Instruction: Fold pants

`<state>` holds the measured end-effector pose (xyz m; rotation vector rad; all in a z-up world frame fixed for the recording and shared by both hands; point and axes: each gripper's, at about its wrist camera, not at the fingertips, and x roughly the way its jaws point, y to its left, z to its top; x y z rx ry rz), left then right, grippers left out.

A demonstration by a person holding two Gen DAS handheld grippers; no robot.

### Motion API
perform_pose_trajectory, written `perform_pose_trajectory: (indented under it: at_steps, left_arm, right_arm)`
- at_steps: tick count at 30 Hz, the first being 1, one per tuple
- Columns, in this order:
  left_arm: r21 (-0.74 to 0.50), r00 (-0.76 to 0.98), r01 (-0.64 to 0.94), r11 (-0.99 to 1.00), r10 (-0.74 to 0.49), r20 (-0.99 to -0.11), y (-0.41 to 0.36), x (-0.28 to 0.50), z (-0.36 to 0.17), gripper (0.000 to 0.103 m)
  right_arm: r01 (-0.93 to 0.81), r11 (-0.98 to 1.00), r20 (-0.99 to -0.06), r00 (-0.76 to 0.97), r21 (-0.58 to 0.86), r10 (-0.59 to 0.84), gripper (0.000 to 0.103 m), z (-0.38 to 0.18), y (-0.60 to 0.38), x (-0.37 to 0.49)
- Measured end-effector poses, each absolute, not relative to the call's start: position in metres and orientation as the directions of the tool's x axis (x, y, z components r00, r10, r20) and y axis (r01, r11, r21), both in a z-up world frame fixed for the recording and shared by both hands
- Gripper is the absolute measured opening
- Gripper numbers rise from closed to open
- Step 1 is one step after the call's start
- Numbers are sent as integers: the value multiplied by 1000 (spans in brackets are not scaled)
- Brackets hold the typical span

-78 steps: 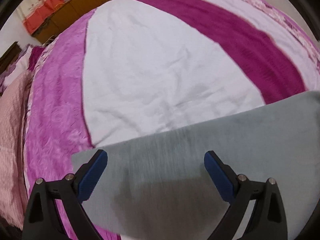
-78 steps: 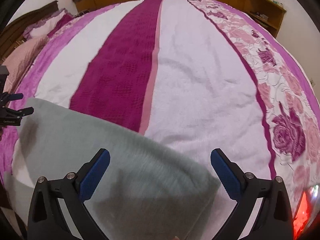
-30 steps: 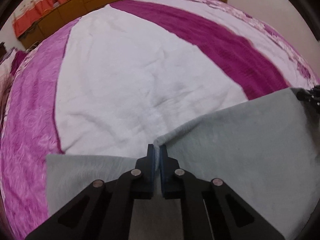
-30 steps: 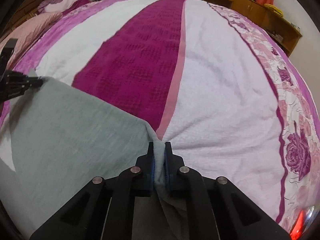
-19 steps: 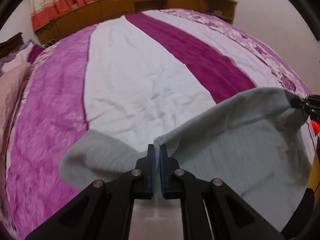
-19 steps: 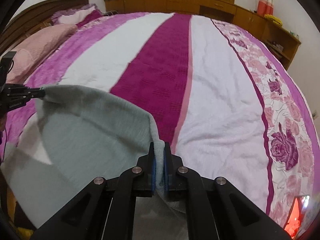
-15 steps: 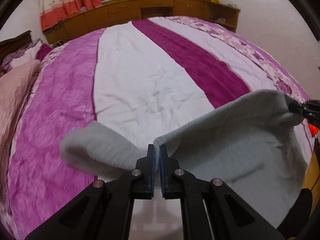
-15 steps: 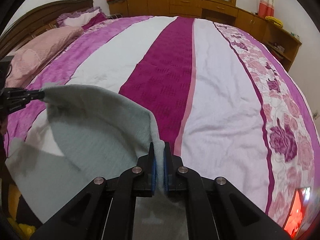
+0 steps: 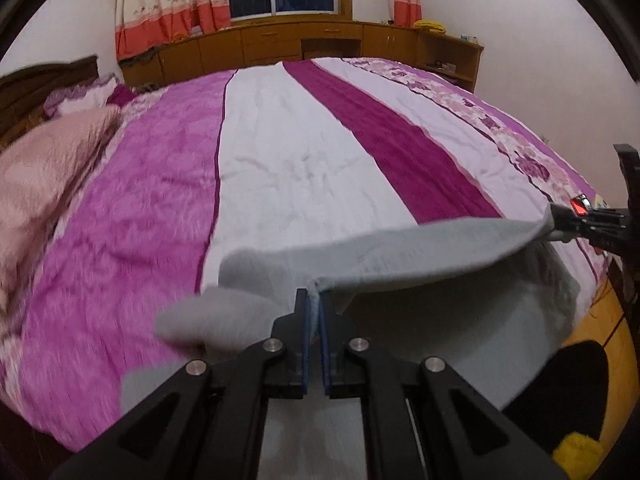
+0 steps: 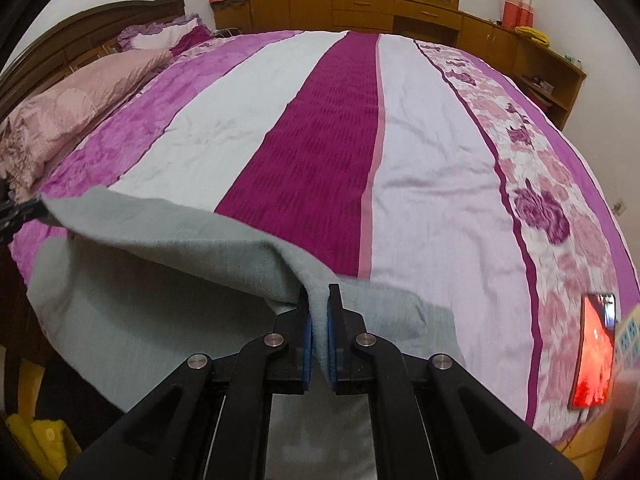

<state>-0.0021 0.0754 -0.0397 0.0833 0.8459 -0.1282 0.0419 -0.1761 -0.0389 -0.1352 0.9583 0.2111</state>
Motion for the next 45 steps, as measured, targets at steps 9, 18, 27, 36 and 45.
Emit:
perform_pose_trajectory:
  at_steps: [9, 18, 27, 36, 45]
  left_arm:
    - [-15, 629, 118, 993, -86, -772, 73, -64, -83, 5]
    - [-117, 521, 50, 992, -125, -845, 89, -81, -118, 7]
    - [-167, 556, -88, 982, -91, -827, 124, -94, -91, 19]
    - [-189, 560, -227, 955, -31, -828, 138, -57, -87, 24]
    - [91, 438, -240, 967, 191, -878, 101, 10, -137, 28]
  right_arm:
    - [-184, 982, -868, 492, -37, 59, 0, -81, -175, -2]
    - [59, 990, -891, 445, 129, 89, 15, -111, -200, -10]
    - [159, 951, -878, 448, 265, 169, 17, -111, -220, -26]
    - [200, 906, -843, 480, 374, 242, 19, -99, -227, -32]
    - [211, 886, -849, 443, 413, 290, 20, -124, -237, -27]
